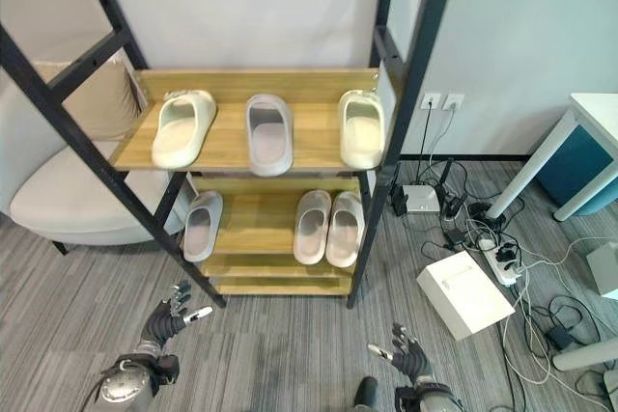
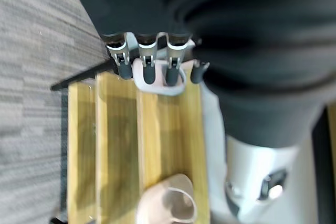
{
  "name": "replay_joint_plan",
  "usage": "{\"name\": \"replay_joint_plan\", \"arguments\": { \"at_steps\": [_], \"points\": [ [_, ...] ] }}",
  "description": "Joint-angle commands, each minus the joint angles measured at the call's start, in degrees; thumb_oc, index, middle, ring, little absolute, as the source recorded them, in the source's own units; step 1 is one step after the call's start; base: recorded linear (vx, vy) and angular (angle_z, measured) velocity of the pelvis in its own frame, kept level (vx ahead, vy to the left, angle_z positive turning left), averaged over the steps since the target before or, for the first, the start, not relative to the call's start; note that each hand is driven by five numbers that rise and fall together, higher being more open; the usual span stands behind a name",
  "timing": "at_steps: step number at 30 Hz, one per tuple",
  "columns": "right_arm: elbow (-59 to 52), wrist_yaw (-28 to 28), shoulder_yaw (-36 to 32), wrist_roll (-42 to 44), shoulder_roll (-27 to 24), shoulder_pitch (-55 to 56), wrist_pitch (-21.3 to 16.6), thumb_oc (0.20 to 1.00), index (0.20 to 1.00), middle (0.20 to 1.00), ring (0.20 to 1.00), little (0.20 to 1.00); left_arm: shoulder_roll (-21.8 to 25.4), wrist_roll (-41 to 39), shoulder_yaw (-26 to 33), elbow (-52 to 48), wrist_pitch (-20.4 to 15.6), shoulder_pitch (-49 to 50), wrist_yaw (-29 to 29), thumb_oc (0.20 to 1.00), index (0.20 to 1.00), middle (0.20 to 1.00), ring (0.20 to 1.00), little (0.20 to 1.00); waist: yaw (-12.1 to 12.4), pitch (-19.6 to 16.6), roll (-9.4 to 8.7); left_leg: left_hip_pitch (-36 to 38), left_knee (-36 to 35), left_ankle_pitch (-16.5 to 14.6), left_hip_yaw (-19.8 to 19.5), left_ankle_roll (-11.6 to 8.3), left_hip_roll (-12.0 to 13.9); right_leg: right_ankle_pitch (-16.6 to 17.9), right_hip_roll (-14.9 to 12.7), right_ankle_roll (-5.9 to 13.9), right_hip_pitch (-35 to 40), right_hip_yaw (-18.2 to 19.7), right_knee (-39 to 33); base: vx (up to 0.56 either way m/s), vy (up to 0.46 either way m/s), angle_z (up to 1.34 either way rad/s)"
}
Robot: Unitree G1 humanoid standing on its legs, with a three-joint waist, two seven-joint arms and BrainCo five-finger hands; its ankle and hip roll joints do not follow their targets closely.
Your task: Arrange the slippers neatly on the shoe rack.
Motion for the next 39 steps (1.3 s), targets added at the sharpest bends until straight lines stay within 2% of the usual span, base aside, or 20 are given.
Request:
{"name": "replay_joint_plan", "arguments": {
  "at_steps": [1, 2, 3, 4, 5, 7, 8, 13, 20, 23, 24, 29, 35, 37, 38, 39],
  "points": [
    [-3.2, 0.3, -1.4, 1.2, -1.1, -4.7, -3.0, 1.000, 1.000, 1.000, 1.000, 1.000, 3.3, -0.7, 1.1, -2.4, -3.5, -4.9, 0.7, 1.000, 1.000, 1.000, 1.000, 1.000, -0.2, 4.5, -4.15, -8.7, 16.5, -1.9, -1.9, -2.73, 0.6, -8.4, -1.0, 0.71, 6.8, -0.5, 0.5, -0.04, -0.086, 0.33],
    [-3.0, 0.3, -1.2, 1.2, -1.6, -5.2, -3.2, 1.000, 1.000, 1.000, 1.000, 1.000, 3.3, -0.9, 0.9, -2.3, -3.8, -5.5, 1.0, 1.000, 1.000, 1.000, 1.000, 1.000, 0.0, 5.2, -4.05, -11.0, 18.3, -0.6, -3.4, -3.54, 1.4, -9.2, -0.5, 0.23, 7.3, -1.2, 0.2, 0.03, 0.015, 0.47],
    [-2.6, 0.1, -1.0, 0.9, -2.0, -5.3, -3.1, 1.000, 1.000, 1.000, 1.000, 1.000, 3.0, -0.9, 0.7, -2.8, -3.4, -5.4, 1.0, 1.000, 1.000, 1.000, 1.000, 1.000, 0.1, 4.9, -3.70, -9.9, 12.7, 0.0, -2.3, -3.68, 2.8, -9.7, -0.2, 0.65, 7.9, -2.1, -0.2, 0.15, 0.129, 0.36],
    [-2.3, -0.3, -1.0, 0.6, -2.3, -5.6, -3.0, 1.000, 1.000, 1.000, 1.000, 1.000, 3.1, -0.6, 0.4, -2.7, -3.3, -5.5, 1.0, 1.000, 1.000, 1.000, 1.000, 1.000, 0.2, 4.7, -3.64, -10.3, 10.1, 1.2, -2.5, -4.40, 4.8, -10.2, -0.2, 1.27, 8.4, -1.9, -0.1, 0.18, 0.199, 0.42],
    [-2.6, -0.5, -1.3, 0.7, -2.3, -5.5, -2.9, 1.000, 1.000, 1.000, 1.000, 1.000, 3.4, -0.3, 0.6, -2.8, -3.2, -5.4, 1.2, 1.000, 1.000, 1.000, 1.000, 1.000, 0.2, 4.4, -3.17, -8.9, 3.7, 3.5, -0.8, -3.77, 6.1, -10.2, 0.2, 1.17, 8.0, -3.0, 0.1, 0.11, 0.130, 0.19],
    [-3.1, 0.1, -1.7, 0.6, -2.0, -4.3, -2.8, 1.000, 1.000, 1.000, 1.000, 1.000, 3.2, 0.0, 0.5, -2.7, -2.9, -4.7, 0.8, 1.000, 1.000, 1.000, 1.000, 1.000, -0.2, 3.3, -2.65, -7.0, 0.5, 4.4, -0.2, -3.67, 5.5, -10.2, 0.5, 1.65, 8.5, -3.1, 0.2, 0.17, 0.187, 0.07],
    [-3.0, 0.2, -1.7, 0.2, -1.5, -4.0, -2.6, 1.000, 1.000, 1.000, 1.000, 1.000, 3.4, 0.0, 0.3, -3.2, -2.6, -3.8, 0.1, 1.000, 1.000, 1.000, 1.000, 1.000, -0.4, 2.3, -2.85, -5.9, 0.2, 4.0, 0.7, -3.30, 4.0, -9.5, -0.5, 1.98, 8.6, -2.6, 0.6, 0.22, 0.234, 0.00],
    [-3.1, 0.3, -0.3, -0.9, -0.6, -5.1, -2.0, 1.000, 1.000, 1.000, 1.000, 1.000, 4.2, 0.2, 0.5, -3.1, -2.5, -3.1, -0.3, 1.000, 1.000, 1.000, 1.000, 1.000, 0.4, 2.3, -3.93, -4.7, 0.2, 2.0, 1.7, -1.65, 1.3, -8.5, -3.1, 3.21, 8.1, -1.5, 2.2, 0.07, 0.166, 0.05],
    [-4.7, 1.1, 2.9, -6.5, -1.3, -6.5, -1.3, 1.000, 1.000, 1.000, 1.000, 1.000, 4.9, 1.5, 0.6, -3.1, -2.2, -2.7, -1.0, 1.000, 1.000, 1.000, 1.000, 1.000, 1.1, 1.4, -4.59, -4.0, -0.6, 0.6, 2.0, -0.29, -0.7, -7.8, -4.4, 4.22, 7.9, -1.5, 3.2, 0.03, 0.071, 0.08],
    [-14.7, 2.2, 7.4, -18.0, -5.3, -8.0, -1.8, 1.000, 1.000, 1.000, 1.000, 1.000, 5.2, 3.4, 0.1, -3.0, -2.5, -3.3, -1.6, 1.000, 1.000, 1.000, 1.000, 1.000, 1.9, 1.1, -4.73, -3.8, -0.6, 0.2, 1.5, 0.17, -1.2, -7.9, -4.7, 4.49, 8.1, -1.8, 3.4, 0.04, 0.034, 0.02],
    [-27.6, 3.1, 8.6, -23.5, -8.8, -8.6, -3.3, 1.000, 1.000, 1.000, 1.000, 1.000, 5.2, 4.5, -0.9, -2.9, -3.2, -3.7, -1.5, 1.000, 1.000, 1.000, 1.000, 1.000, 1.8, 0.9, -4.64, -3.6, -0.7, 0.1, 1.4, 0.34, -1.2, -7.9, -4.7, 4.63, 8.1, -1.8, 3.4, 0.03, 0.025, 0.01],
    [-47.9, 3.1, 5.0, -23.2, -12.0, -9.7, -7.5, 1.000, 1.000, 1.000, 1.000, 1.000, 5.6, 6.1, -2.4, -3.4, -4.2, -3.8, -1.0, 1.000, 1.000, 1.000, 1.000, 1.000, 0.9, -0.1, -4.20, -3.1, -0.7, 0.1, 1.6, 0.41, -0.9, -8.0, -4.3, 4.59, 8.2, -1.4, 3.0, 0.01, 0.007, -0.06],
    [-53.0, -1.7, 1.0, -25.4, -12.6, -16.5, -8.9, 1.000, 1.000, 1.000, 1.000, 1.000, 5.8, 5.8, -3.4, -4.5, -5.0, -2.5, -1.0, 1.000, 1.000, 1.000, 1.000, 1.000, 1.0, -1.4, -3.98, -2.7, -0.7, 0.0, 1.6, 0.36, -0.6, -8.2, -3.7, 4.51, 8.7, -1.5, 2.7, 0.00, 0.000, 0.00],
    [-50.2, -7.0, -0.8, -30.7, -13.0, -24.4, -8.0, 1.000, 1.000, 1.000, 1.000, 1.000, 5.8, 5.1, -4.3, -4.9, -5.3, -1.9, -1.0, 1.000, 1.000, 1.000, 1.000, 1.000, 2.1, -2.1, -4.07, -2.5, -0.6, 0.0, 1.2, 0.43, -0.6, -8.3, -3.5, 4.51, 9.0, -1.9, 2.7, 0.03, 0.008, -0.01],
    [-49.9, -7.2, -0.6, -30.8, -13.0, -24.8, -8.1, 1.000, 1.000, 1.000, 1.000, 1.000, 5.8, 5.1, -4.1, -4.9, -5.3, -2.0, -1.0, 1.000, 1.000, 1.000, 1.000, 1.000, 2.0, -2.0, -4.07, -2.5, -0.6, 0.0, 1.2, 0.43, -0.6, -8.3, -3.5, 4.51, 9.1, -1.9, 2.7, 0.03, 0.012, -0.06],
    [-47.3, -10.7, -1.0, -34.8, -13.2, -29.9, -6.6, 1.000, 1.000, 1.000, 1.000, 1.000, 6.1, 4.8, -4.9, -5.4, -5.5, -1.8, -0.7, 1.000, 1.000, 1.000, 1.000, 1.000, 2.9, -2.4, -4.27, -2.5, -0.6, -0.1, 0.7, 0.50, -0.6, -8.3, -3.4, 4.52, 9.2, -2.1, 2.7, 0.00, 0.000, 0.00]
  ]
}}
